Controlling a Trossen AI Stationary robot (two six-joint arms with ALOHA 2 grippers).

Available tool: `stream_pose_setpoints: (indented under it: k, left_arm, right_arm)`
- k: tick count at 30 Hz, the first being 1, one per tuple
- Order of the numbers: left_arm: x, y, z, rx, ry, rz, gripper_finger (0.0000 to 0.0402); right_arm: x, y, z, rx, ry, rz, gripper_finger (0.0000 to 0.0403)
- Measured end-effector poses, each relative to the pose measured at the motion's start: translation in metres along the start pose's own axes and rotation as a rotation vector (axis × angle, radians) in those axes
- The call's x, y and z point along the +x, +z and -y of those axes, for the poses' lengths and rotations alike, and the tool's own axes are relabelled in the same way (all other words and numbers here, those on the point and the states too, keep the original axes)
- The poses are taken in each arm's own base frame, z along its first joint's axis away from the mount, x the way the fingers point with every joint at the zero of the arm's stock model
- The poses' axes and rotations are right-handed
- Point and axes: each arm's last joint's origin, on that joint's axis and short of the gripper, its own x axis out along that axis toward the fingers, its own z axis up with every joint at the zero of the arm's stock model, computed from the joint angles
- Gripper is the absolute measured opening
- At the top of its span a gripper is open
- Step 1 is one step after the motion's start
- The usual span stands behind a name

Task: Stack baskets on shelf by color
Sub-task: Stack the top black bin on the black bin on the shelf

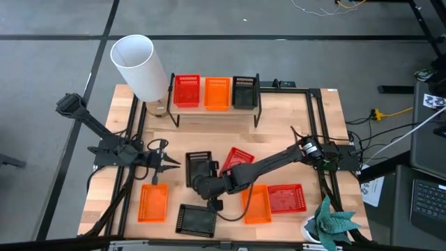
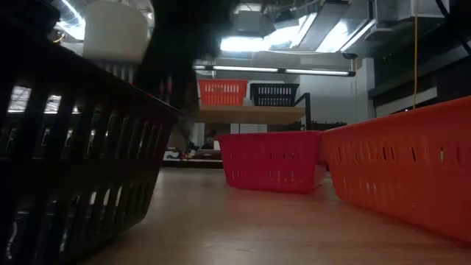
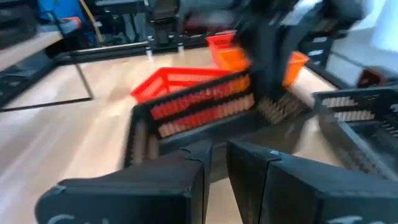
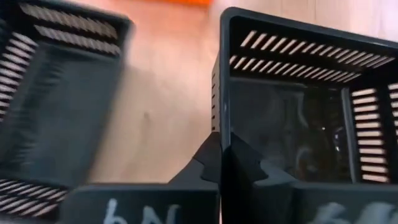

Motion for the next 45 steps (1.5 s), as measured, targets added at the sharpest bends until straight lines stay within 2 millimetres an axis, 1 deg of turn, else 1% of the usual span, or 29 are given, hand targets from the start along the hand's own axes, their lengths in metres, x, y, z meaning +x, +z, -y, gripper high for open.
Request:
stream_pose_setpoints:
  k: [5,8,9,12,13,16,19,23,25,28,30,32,34,37,41,43,45]
  left_arm:
    - [0.004,-0.001,-0.007,0.0,0.014,-0.014,0.0041]
    - [0.005,-0.001,-0.01,0.032,0.014,-0.016,0.0036]
    - [0.006,-0.001,-0.011,0.043,0.018,-0.017,0.0035]
    - [0.007,-0.002,-0.014,0.065,0.021,-0.02,0.003]
    - [0.007,-0.002,-0.014,0.067,0.014,-0.02,0.0028]
    - [0.009,-0.002,-0.019,0.086,0.006,-0.02,0.0024]
    - [0.011,-0.002,-0.025,0.091,0.023,-0.025,0.0021]
    - [0.011,-0.005,-0.032,0.092,0.058,-0.062,0.0017]
    - [0.009,-0.006,-0.035,0.105,0.062,-0.073,0.0014]
    - [0.006,-0.009,-0.038,0.11,0.067,-0.108,0.0009]
    - [0.003,-0.01,-0.039,0.11,0.062,-0.117,0.0005]
    - [0.0,-0.011,-0.04,0.107,0.055,-0.132,0.0002]
    - [-0.004,-0.014,-0.04,0.1,0.051,-0.157,0.0001]
    - [-0.007,-0.009,-0.04,0.082,0.014,-0.138,0.0003]
    - [-0.013,-0.004,-0.04,0.083,-0.022,-0.138,0.0001]
    - [-0.014,-0.002,-0.04,0.08,-0.034,-0.125,0.0001]
    - [-0.015,-0.001,-0.04,0.074,-0.051,-0.111,0.0003]
  right_arm:
    - [-0.049,0.03,-0.004,-0.081,0.074,0.01,0.0002]
    - [-0.082,0.04,0.002,-0.126,0.069,-0.015,0.0002]
    - [-0.091,0.041,0.005,-0.126,0.067,-0.022,0.0002]
    - [-0.119,0.036,0.026,-0.122,0.04,-0.044,0.0001]
    - [-0.133,0.035,0.035,-0.113,0.015,-0.044,0.0001]
    - [-0.167,0.028,0.061,-0.071,-0.122,-0.081,0.0001]
    - [-0.193,0.024,0.085,-0.048,-0.231,-0.084,0.0001]
    - [-0.229,0.017,0.116,0.001,-0.272,-0.063,0.0]
    - [-0.24,0.011,0.132,0.007,-0.295,-0.086,0.0]
    - [-0.249,0.003,0.158,0.034,-0.32,-0.131,0.0]
    - [-0.248,-0.001,0.176,0.053,-0.315,-0.161,0.0]
    - [-0.242,-0.005,0.195,0.07,-0.309,-0.188,0.0]
    - [-0.231,-0.01,0.211,0.074,-0.32,-0.217,0.0]
    - [-0.217,-0.022,0.233,0.1,-0.338,-0.282,0.0]
    - [-0.206,-0.032,0.251,0.112,-0.353,-0.322,0.0]
    - [-0.204,-0.033,0.256,0.053,-0.33,-0.317,0.0]
    - [-0.204,-0.036,0.259,-0.041,-0.271,-0.305,0.0]
